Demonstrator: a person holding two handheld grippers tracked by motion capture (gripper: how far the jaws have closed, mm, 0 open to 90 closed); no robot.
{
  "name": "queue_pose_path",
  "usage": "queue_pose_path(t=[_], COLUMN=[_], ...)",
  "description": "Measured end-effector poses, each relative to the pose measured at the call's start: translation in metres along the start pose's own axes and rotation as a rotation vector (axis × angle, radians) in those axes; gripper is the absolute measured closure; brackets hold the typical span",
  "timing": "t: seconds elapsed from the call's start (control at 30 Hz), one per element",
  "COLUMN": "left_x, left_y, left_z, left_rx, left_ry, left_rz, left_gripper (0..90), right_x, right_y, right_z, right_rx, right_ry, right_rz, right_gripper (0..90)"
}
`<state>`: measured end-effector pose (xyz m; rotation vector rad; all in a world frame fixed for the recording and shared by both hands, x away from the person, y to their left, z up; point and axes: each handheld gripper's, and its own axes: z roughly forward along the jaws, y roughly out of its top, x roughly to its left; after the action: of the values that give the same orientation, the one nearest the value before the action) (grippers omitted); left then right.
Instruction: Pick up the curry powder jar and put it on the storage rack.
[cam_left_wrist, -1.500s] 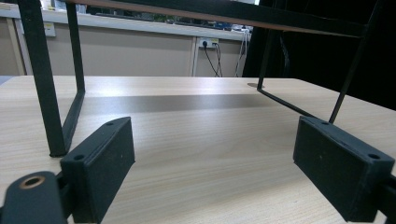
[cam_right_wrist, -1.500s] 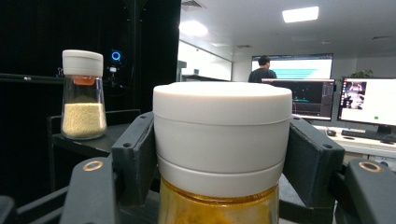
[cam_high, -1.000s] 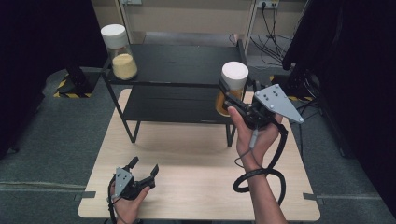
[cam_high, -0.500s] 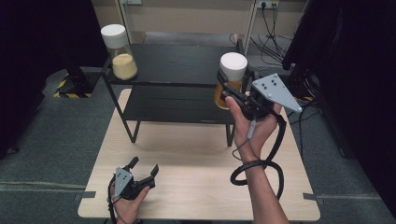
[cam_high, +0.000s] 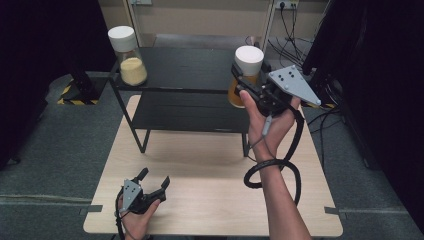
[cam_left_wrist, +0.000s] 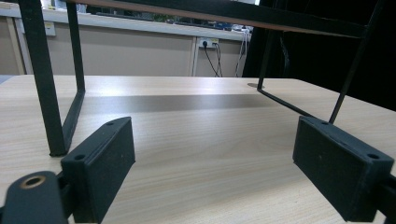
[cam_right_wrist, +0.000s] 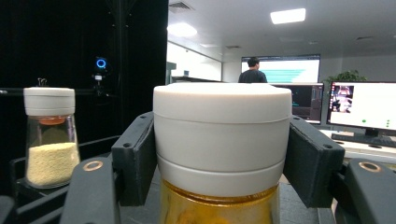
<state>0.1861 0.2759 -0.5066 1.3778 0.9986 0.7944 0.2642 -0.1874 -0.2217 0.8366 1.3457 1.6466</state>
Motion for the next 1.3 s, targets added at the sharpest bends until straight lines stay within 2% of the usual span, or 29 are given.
queue_pose_path(t=[0.5, 1.1, 1.3], left_x=[0.0, 0.001, 0.002], left_y=[0.0, 0.001, 0.001], left_z=[0.0, 0.0, 0.0], left_rx=[0.001, 0.004, 0.004], left_ry=[0.001, -0.004, -0.006], left_rz=[-0.003, -0.005, -0.004], left_gripper=[11.9, 12.1, 12.2], right_x=[-0.001, -0.006, -0.009], right_y=[0.009, 0.018, 0.016], right_z=[0.022, 0.05, 0.058], right_rx=[0.018, 0.046, 0.061], right_ry=[-0.052, -0.076, -0.084], right_rz=[-0.005, -0.004, 0.013], right_gripper=[33.9, 33.9, 33.9])
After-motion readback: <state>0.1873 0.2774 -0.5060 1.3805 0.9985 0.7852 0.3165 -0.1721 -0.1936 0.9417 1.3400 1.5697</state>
